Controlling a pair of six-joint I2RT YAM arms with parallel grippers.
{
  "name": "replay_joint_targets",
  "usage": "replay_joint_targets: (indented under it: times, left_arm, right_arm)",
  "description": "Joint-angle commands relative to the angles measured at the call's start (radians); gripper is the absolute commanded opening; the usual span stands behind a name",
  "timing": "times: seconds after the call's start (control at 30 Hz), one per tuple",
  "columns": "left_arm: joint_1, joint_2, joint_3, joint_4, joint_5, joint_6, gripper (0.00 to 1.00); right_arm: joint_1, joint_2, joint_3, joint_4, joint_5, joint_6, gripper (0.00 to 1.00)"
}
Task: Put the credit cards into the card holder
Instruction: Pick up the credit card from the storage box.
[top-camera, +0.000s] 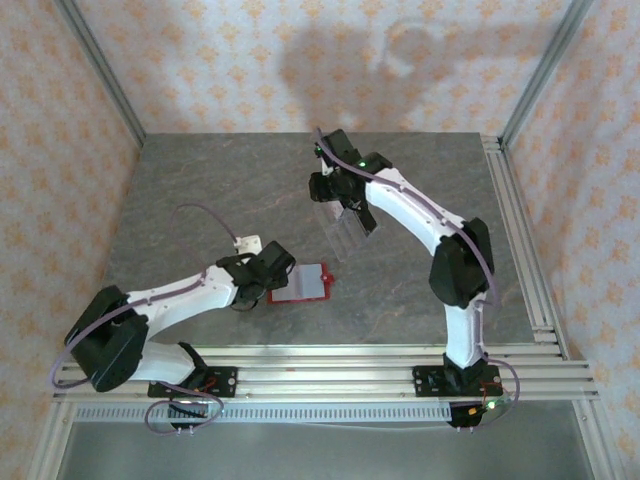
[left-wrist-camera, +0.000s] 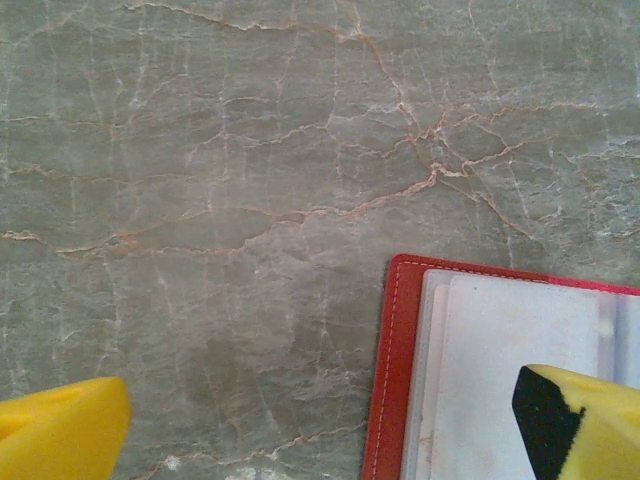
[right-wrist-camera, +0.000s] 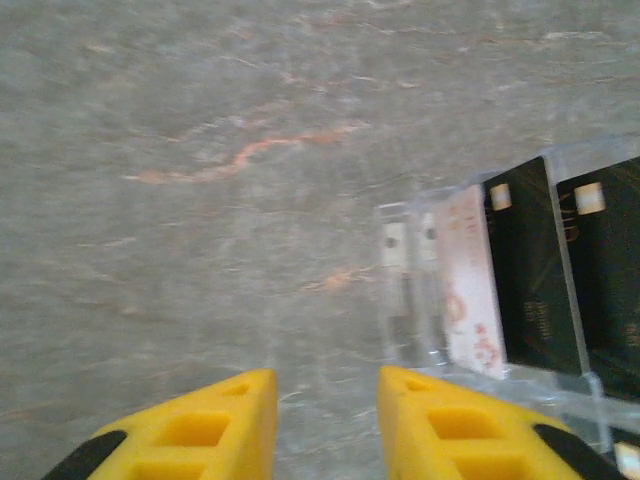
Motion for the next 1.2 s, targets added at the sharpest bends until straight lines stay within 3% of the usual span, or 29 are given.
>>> replay_joint_targets:
  times: [0.0,0.23,0.83,1.17]
  left_arm:
    - [0.015,0.024,0.041,-0.054,-0.001,0.028,1.00]
    - [0.034,0.008,0.041,-0.049,-0.006,0.025,1.00]
    - [0.042,0.012,0.035,-0.035,0.003,0.032,1.00]
    - [0.041,0.023,0.036,-0.030,0.004,0.034,1.00]
  right_arm:
    - [-0.007,0.089,0.076,-0.152,0.155,-0.112,0.29]
    - [-0.008,0.200,0.177,-0.184,0.257,-0.151,0.27]
    - [-0.015,0.317,0.267,-0.225,0.273,-0.176,0.26]
    - [-0.031,0.322,0.275,-0.217,0.205,-0.161,0.11]
